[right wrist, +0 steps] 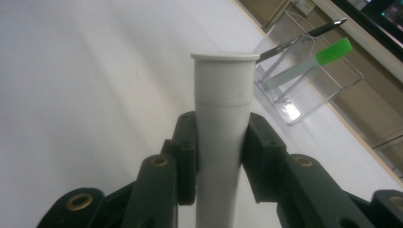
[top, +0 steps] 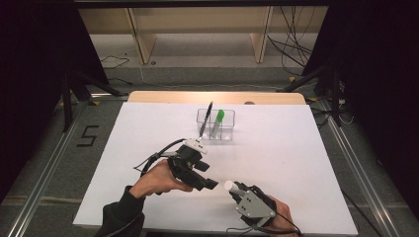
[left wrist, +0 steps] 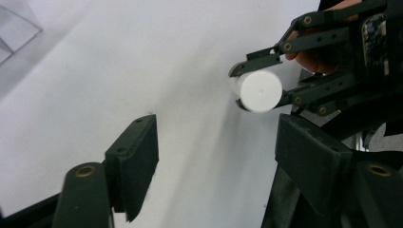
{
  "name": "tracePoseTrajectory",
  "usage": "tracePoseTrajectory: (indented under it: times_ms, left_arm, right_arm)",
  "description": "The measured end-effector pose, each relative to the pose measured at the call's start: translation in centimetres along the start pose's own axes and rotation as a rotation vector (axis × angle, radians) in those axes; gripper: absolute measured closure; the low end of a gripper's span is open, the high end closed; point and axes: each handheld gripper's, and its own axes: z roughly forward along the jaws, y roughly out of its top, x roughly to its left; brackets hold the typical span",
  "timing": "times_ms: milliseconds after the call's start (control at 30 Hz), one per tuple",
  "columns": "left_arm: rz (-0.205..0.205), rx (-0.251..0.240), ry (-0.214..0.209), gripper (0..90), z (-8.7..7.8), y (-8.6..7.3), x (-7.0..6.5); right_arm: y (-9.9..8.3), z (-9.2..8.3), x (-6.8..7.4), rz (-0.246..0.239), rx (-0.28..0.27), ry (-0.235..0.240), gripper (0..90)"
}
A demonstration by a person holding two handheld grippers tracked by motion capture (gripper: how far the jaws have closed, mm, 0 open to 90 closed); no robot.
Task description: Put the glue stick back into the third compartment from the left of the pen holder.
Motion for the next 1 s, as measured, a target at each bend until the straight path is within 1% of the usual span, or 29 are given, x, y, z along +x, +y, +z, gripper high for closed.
tracePoseTrajectory:
  times_ms: [67, 100, 133, 167, 200, 267, 333, 367, 433, 467, 500, 567, 633, 700, 733, 800, 867, 900, 967, 1000]
  left_arm:
    - [-0.003, -0.028, -0.001, 27.4, -0.1, -0.6, 0.4]
    - [-0.013, -0.041, -0.004, 27.3, -0.1, -0.8, 0.5]
    - [-0.021, -0.061, -0.003, 27.1, -0.2, -1.2, 0.8]
    - [-0.02, -0.077, 0.004, 26.3, -0.2, -1.4, 0.9]
    - [-0.023, -0.105, 0.015, 25.6, -0.3, -1.9, 1.1]
    - [-0.033, -0.158, 0.038, 24.8, -0.5, -2.6, 1.4]
    - [-0.041, -0.205, 0.058, 23.6, -0.6, -3.4, 1.5]
    - [-0.051, -0.228, 0.07, 23.1, -0.6, -3.8, 1.6]
    - [-0.081, -0.274, 0.072, 22.5, -0.6, -4.8, 1.7]
    - [-0.09, -0.292, 0.072, 22.1, -0.5, -5.1, 1.7]
    - [-0.098, -0.312, 0.082, 21.6, -0.4, -5.6, 1.7]
    - [-0.101, -0.332, 0.109, 20.7, -0.1, -6.3, 1.8]
    - [-0.114, -0.353, 0.127, 20.0, 0.1, -7.0, 1.9]
    - [-0.127, -0.382, 0.139, 19.7, 0.0, -7.5, 2.0]
    - [-0.129, -0.394, 0.147, 19.7, 0.0, -7.8, 2.1]
    - [-0.115, -0.413, 0.183, 19.6, -0.2, -8.5, 2.2]
    - [-0.118, -0.438, 0.201, 19.6, -0.3, -8.9, 2.4]
    - [-0.126, -0.453, 0.203, 19.7, -0.5, -9.3, 2.5]
    - [-0.127, -0.468, 0.222, 19.7, -0.7, -9.7, 2.6]
    - [-0.128, -0.481, 0.239, 19.6, -0.8, -10.0, 2.7]
  right_arm:
    - [-0.1, 0.0, -0.5, 0.059, -0.016, 0.009, 68.9]
    - [-0.2, 0.0, -0.9, 0.097, -0.02, 0.012, 68.9]
    - [-0.3, 0.0, -1.2, 0.119, -0.024, 0.015, 68.9]
    - [-0.4, 0.0, -1.5, 0.158, -0.026, 0.026, 68.9]
    - [-0.5, 0.0, -1.8, 0.171, -0.028, 0.032, 68.9]
    - [-0.7, 0.1, -2.5, 0.22, -0.039, 0.046, 68.9]
    - [-0.9, 0.1, -3.2, 0.282, -0.049, 0.063, 68.9]
    - [-1.0, 0.1, -3.6, 0.322, -0.058, 0.076, 68.9]
    - [-1.1, 0.4, -4.6, 0.399, -0.079, 0.093, 68.9]
    - [-1.1, 0.5, -5.1, 0.429, -0.092, 0.1, 68.9]
    - [-1.1, 0.7, -5.5, 0.451, -0.098, 0.105, 68.9]
    - [-1.0, 1.1, -6.5, 0.511, -0.124, 0.111, 68.9]
    - [-0.9, 1.4, -7.3, 0.554, -0.142, 0.116, 68.9]
    - [-0.8, 2.0, -8.4, 0.614, -0.158, 0.119, 68.9]
    - [-0.8, 2.2, -8.8, 0.634, -0.159, 0.118, 68.9]
    - [-0.6, 2.8, -9.7, 0.666, -0.165, 0.123, 68.8]
    - [-0.4, 3.3, -10.3, 0.662, -0.169, 0.126, 68.8]
    - [-0.2, 3.5, -10.5, 0.664, -0.169, 0.125, 68.8]
    - [0.1, 4.0, -11.1, 0.68, -0.172, 0.123, 68.8]
    - [0.2, 4.2, -11.4, 0.685, -0.173, 0.118, 68.8]
